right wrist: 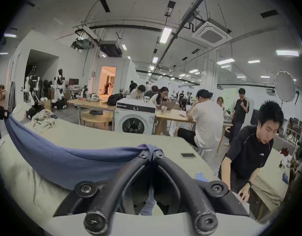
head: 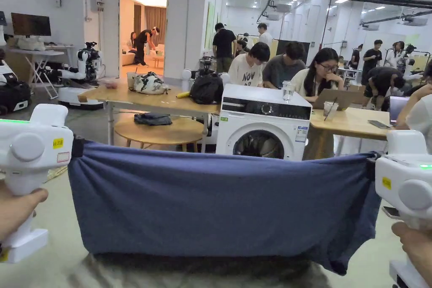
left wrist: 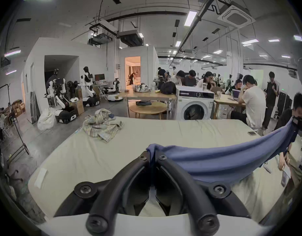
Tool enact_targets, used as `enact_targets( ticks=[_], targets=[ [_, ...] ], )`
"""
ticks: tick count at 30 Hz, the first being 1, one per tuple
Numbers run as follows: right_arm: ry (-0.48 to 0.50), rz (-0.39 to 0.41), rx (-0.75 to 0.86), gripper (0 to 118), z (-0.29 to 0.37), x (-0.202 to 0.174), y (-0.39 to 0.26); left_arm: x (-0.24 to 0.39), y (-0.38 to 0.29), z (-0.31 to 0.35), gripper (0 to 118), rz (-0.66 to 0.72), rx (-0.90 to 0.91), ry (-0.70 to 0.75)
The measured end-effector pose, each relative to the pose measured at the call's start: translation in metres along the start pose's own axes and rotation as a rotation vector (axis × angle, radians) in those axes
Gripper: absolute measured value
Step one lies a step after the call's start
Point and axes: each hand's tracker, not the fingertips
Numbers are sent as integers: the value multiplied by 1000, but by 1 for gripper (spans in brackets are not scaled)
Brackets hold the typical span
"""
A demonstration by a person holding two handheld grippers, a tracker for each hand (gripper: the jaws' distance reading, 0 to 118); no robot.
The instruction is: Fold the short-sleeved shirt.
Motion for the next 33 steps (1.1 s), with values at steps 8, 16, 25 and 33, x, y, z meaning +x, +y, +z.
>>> enact_targets(
  ticks=[8, 16, 25, 33],
  targets=[
    [53, 13, -171, 0, 31, 0, -93, -9, -104, 14, 0, 28, -155, -9],
    [59, 41, -305, 0, 77, 1, -166, -15, -175, 31, 0, 24, -299, -44],
    [118, 115, -585, 0, 75, -5, -231, -1, -243, 12, 0, -37, -598, -56],
    [107, 148, -722, 0, 54, -1, -265, -12, -273, -10, 0, -5, -719, -59]
  ],
)
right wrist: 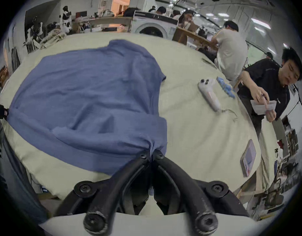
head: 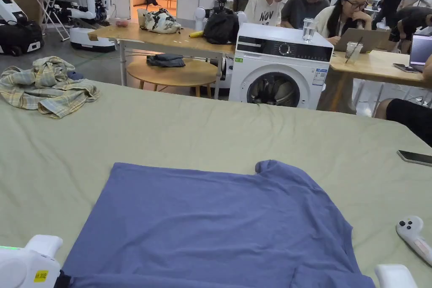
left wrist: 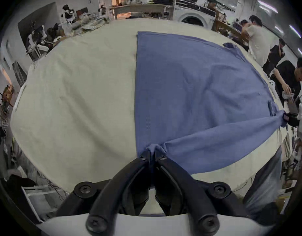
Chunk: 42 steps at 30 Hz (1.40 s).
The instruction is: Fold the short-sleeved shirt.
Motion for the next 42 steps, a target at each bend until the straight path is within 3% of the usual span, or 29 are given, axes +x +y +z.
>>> enact_targets(
  ticks=[3, 4, 6, 10, 15, 18, 22, 24, 26, 28, 34, 42],
  targets=[
    [12, -14, 3, 9, 0, 0, 2, 1, 4, 4, 0, 21, -9, -10],
    [6, -17, 12, 23, 2, -1, 3, -1, 7, 5, 9, 40, -4, -13],
    [2, -40, 58, 50, 11, -2, 11, 1, 10, 16, 37, 76, 61, 7],
    [17, -79, 168, 51, 22, -9, 33, 16, 21, 33, 52, 76, 186, -15],
    [50, -155, 288, 50, 29, -32, 52, 45, 29, 46, 52, 43, 354, -18],
    [65, -169, 378, 28, 34, -45, 56, 56, 30, 53, 52, 70, 451, -12],
    [116, -188, 483, 25, 46, -64, 54, 71, 18, 63, 52, 66, 600, 4],
    [49, -175, 493, 11, 50, -75, 52, 82, 9, 68, 37, 37, 684, 48],
    [56, -196, 523, 8, 51, -79, 48, 84, 9, 64, 8, 23, 703, 94],
    [59, -199, 528, 0, 52, -83, 45, 88, 4, 64, 0, 28, 717, 105],
    [38, -227, 588, 0, 57, -86, 36, 92, -4, 70, 0, 29, 720, 122],
    [51, -183, 548, 0, 52, -95, 35, 64, 6, 73, 0, 117, 494, 9]
  ],
)
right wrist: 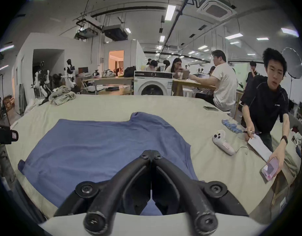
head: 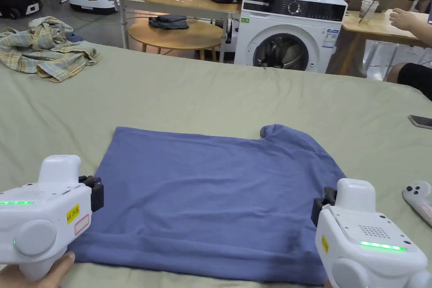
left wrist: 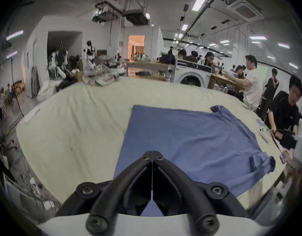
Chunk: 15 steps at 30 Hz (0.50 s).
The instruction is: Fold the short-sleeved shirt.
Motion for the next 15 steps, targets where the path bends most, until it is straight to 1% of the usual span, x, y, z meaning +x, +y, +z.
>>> enact_targets(
  ticks=[2, 4, 5, 6, 7, 8, 9, 10, 11, 12, 15],
  targets=[
    [9, 2, -16, 0, -2, -1, -2, -9, 4, -3, 0, -5, -88, -4],
    [8, 21, -35, 0, -4, -2, -2, -18, 6, -8, 0, 3, -191, 15],
    [11, 24, -36, 0, -4, -2, -3, -24, 7, -12, 4, 8, -245, 18],
    [11, 26, -39, 0, -5, -2, -4, -29, 7, -17, 13, 17, -293, 21],
    [9, 34, -46, 0, -7, -2, -5, -36, 7, -25, 13, 12, -365, 16],
    [8, 39, -52, 0, -8, -2, -6, -38, 6, -26, 18, 25, -392, 13],
    [11, 40, -54, 0, -9, -2, -6, -41, 4, -30, 27, 34, -403, 37],
    [12, 41, -61, 0, -10, -2, -7, -44, 2, -34, 43, 36, -431, 58],
    [14, 45, -72, 0, -11, -2, -8, -46, 1, -39, 49, 36, -458, 89],
    [14, 48, -77, 0, -12, -3, -9, -54, -2, -49, 51, 39, -470, 115],
    [16, 53, -92, 0, -12, -4, -11, -63, -8, -63, 51, 51, -491, 115]
  ],
)
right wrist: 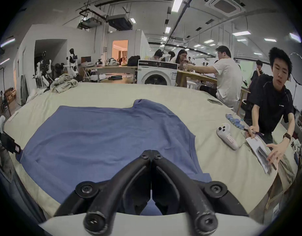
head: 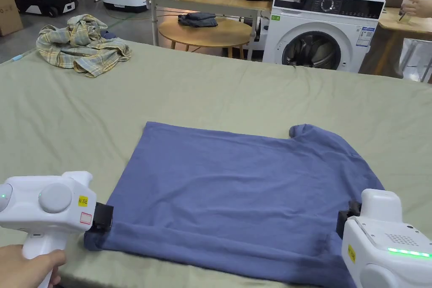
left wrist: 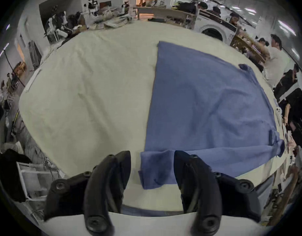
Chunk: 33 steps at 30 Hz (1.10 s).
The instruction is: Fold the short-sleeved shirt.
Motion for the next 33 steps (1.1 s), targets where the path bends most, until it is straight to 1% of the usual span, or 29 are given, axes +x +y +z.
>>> enact_targets(
  ticks=[3, 6, 7, 8, 9, 10, 13, 16, 18, 19, 20, 21, 22, 25, 27, 28, 30, 32, 33],
  targets=[
    [-1, 9, -16, 0, 0, 0, -2, 0, -5, -24, 51, -26, -108, 40],
    [4, 9, -27, 0, 0, 3, -5, 9, -15, -21, 50, -62, -68, 34],
    [4, 12, -34, 0, 0, 4, -5, 15, -15, -20, 45, -99, -66, 52],
    [0, 13, -41, 0, 0, 5, -6, 22, -16, -18, 34, -142, -60, 57],
    [3, 11, -45, 0, 0, 7, -6, 26, -16, -18, 19, -187, -54, 45],
    [9, 7, -51, 0, 0, 10, -6, 30, -17, -19, 3, -199, -56, 36],
    [4, 0, -67, 0, -2, 17, -4, 38, -21, -25, 0, -232, -55, 67],
    [2, -23, -97, 0, 0, 33, 4, 34, -22, -20, 0, -216, -44, 63],
    [-9, 10, -175, 1, -2, 45, 11, 31, -24, -15, 0, -203, -37, 50],
    [-9, 26, -206, 9, -4, 52, 14, 30, -24, -14, 0, -199, -33, 45],
    [-11, 49, -255, 20, -8, 58, 16, 30, -24, -13, 0, -188, -31, 41],
    [-3, 44, -287, 33, -10, 66, 16, 31, -24, -12, 0, -193, -32, 41],
    [-11, 53, -335, 33, -13, 72, 16, 31, -25, -11, 0, -194, -32, 40],
    [-6, 26, -411, 44, -23, 91, 7, 32, -25, -11, 0, -191, -30, 41],
    [-15, 14, -434, 45, -26, 101, 2, 31, -24, -10, 0, -183, -32, 38],
    [-16, 2, -447, 45, -22, 100, 2, 31, -24, -10, 0, -183, -33, 37],
    [-28, 7, -484, 45, -24, 104, -4, 31, -23, -10, 0, -184, -35, 35],
    [-14, 5, -539, 45, -29, 106, -13, 31, -23, -10, 0, -184, -36, 35],
    [3, -14, -568, 45, -33, 108, -18, 31, -23, -10, 0, -185, -36, 34]
  ],
)
